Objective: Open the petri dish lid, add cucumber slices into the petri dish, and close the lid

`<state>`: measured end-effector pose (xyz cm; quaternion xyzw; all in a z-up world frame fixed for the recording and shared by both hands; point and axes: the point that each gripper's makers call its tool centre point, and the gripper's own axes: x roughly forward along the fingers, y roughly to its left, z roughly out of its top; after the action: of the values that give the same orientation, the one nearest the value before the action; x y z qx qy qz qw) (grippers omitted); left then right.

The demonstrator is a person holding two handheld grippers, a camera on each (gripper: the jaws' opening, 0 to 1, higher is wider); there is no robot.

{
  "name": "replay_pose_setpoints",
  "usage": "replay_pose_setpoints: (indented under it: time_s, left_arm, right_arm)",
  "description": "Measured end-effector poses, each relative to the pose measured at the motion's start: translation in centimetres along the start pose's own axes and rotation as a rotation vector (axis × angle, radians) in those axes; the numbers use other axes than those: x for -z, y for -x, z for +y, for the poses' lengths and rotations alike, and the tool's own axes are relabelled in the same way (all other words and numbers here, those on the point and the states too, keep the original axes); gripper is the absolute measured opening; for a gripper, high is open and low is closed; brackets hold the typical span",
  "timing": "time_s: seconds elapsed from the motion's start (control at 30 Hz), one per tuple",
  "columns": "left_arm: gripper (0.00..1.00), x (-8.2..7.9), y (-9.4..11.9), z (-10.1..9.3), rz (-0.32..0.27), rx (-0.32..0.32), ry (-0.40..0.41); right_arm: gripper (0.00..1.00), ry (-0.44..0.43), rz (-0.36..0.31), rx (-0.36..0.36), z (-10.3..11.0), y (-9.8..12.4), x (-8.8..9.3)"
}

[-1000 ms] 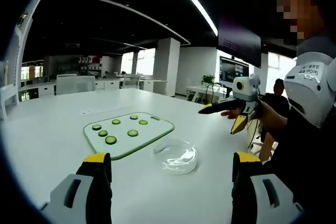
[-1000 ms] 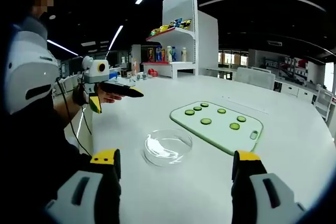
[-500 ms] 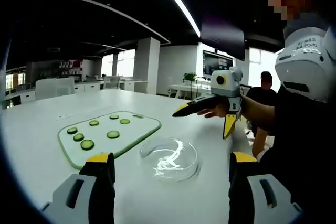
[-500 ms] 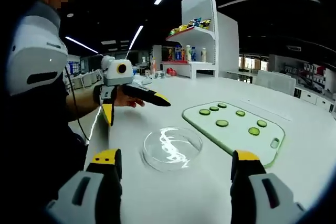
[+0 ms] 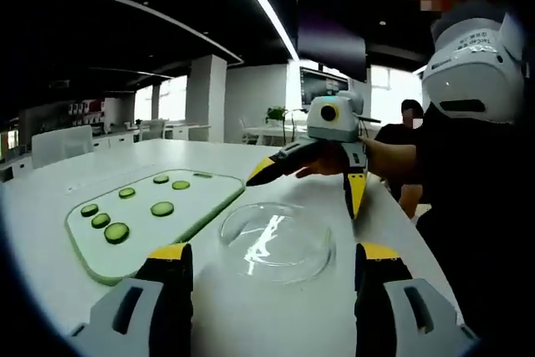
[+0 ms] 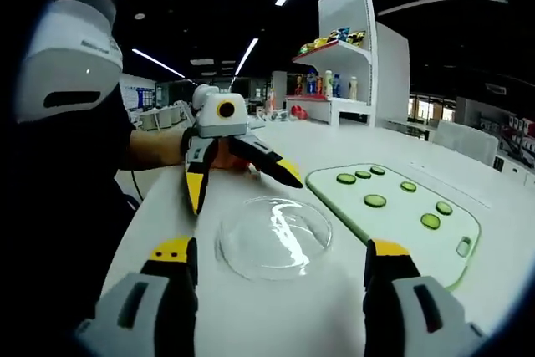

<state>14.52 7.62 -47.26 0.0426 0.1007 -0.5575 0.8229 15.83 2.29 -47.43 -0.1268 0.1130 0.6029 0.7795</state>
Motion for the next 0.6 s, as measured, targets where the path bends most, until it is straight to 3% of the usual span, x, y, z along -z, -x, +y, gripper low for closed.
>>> replay_pose_setpoints:
  time_s: [0.13, 0.2, 0.33, 0.6]
  left_arm:
    - [0.76, 0.8, -0.4, 0.3, 0.044, -0.003, -0.042]
    - [0.78, 0.6, -0.6, -0.5, 0.036, 0.046, -0.025]
    - [0.73, 0.8, -0.8, 0.2, 0.048, 0.027, -0.059]
    - [0.68, 1.4, -1.4, -0.3, 0.083, 0.056, -0.095]
  right_arm:
    - [0.76, 0.035, 0.037, -0.015, 0.1, -0.6, 1.0]
    - [0.74, 0.04, 0.039, -0.027, -0.1, -0.9, 1.3]
    - [0.7, 0.026, 0.021, -0.042, -0.2, -1.1, 1.3]
    - [0.68, 0.042, 0.038, -0.083, 0.5, -1.8, 1.6]
